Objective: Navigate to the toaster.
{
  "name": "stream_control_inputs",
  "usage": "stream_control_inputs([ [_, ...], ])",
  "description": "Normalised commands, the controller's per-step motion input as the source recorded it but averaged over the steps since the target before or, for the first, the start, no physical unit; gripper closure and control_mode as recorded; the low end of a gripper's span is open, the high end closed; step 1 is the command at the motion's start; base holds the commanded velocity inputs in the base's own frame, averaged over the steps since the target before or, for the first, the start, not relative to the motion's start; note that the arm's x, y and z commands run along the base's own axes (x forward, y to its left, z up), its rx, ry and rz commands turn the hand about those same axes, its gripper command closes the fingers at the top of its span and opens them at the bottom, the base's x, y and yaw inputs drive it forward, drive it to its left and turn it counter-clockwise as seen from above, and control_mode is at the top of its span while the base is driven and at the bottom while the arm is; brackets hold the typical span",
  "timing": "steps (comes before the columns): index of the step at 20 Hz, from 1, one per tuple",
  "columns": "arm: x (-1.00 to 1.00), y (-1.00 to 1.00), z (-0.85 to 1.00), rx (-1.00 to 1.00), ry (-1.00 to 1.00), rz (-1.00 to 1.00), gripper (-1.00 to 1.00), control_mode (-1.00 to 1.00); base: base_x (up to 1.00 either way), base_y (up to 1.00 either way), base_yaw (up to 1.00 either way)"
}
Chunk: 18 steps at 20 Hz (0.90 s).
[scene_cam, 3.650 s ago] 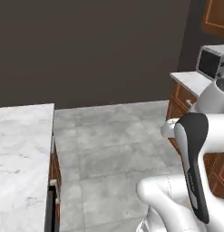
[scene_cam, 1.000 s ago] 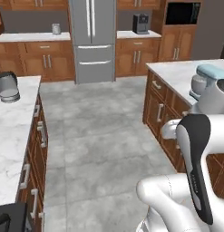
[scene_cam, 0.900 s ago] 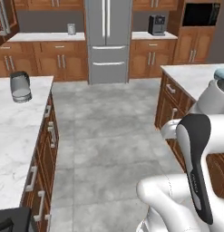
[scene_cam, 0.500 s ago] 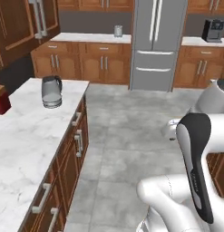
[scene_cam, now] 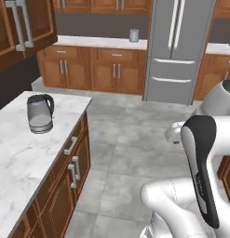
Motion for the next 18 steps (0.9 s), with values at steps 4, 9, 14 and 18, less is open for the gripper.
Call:
stream_control_inputs([
  [4, 0.0, 0.0, 0.0, 0.0, 0.0, 0.0, -1.0, 1.0, 1.0, -0.78, 0.0],
  [9, 0.0, 0.0, 0.0, 0.0, 0.0, 0.0, -1.0, 1.0, 1.0, -0.6, -0.02],
  [14, 0.0, 0.0, 0.0, 0.0, 0.0, 0.0, -1.0, 1.0, 1.0, -0.35, -0.01],
  [18, 0.0, 0.0, 0.0, 0.0, 0.0, 0.0, -1.0, 1.0, 1.0, -0.19, 0.0],
])
